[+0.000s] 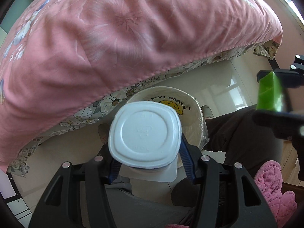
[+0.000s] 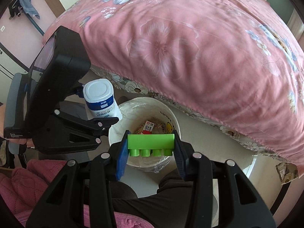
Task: Collect trash
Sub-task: 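Carry the white jar and green brick in both tools down over the bin, then open the left tool to drop the jar while the right tool releases the green brick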
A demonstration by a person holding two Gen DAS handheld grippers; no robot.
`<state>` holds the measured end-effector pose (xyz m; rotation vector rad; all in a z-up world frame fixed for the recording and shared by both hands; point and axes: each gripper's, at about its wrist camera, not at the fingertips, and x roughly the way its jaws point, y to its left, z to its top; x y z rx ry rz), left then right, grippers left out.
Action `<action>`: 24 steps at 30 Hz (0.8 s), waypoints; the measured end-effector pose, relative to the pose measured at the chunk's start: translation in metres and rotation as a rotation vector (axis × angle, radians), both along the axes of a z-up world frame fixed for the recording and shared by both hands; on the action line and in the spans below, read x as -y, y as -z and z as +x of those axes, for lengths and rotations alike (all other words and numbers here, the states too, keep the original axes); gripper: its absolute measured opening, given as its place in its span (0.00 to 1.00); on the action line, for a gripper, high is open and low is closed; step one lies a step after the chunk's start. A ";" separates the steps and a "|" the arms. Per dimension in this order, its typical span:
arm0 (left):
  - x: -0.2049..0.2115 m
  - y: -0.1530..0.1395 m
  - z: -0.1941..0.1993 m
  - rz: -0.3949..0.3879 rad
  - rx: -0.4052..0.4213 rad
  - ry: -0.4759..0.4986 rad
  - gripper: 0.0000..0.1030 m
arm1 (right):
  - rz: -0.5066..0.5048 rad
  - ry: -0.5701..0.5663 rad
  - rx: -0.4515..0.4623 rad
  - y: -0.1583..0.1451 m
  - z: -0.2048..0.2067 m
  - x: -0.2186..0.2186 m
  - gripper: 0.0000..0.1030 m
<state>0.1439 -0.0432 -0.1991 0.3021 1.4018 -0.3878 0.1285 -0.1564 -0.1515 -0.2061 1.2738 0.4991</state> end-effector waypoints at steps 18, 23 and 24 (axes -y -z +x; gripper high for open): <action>-0.001 0.114 0.018 0.010 -0.179 -0.055 0.55 | -0.074 -0.068 -0.236 0.133 -0.001 -0.019 0.43; -0.001 0.143 0.028 0.000 -0.229 -0.099 0.55 | -0.051 -0.051 -0.301 0.166 -0.001 -0.022 0.43; -0.001 0.148 0.030 -0.004 -0.238 -0.112 0.55 | -0.050 -0.049 -0.311 0.171 -0.001 -0.024 0.43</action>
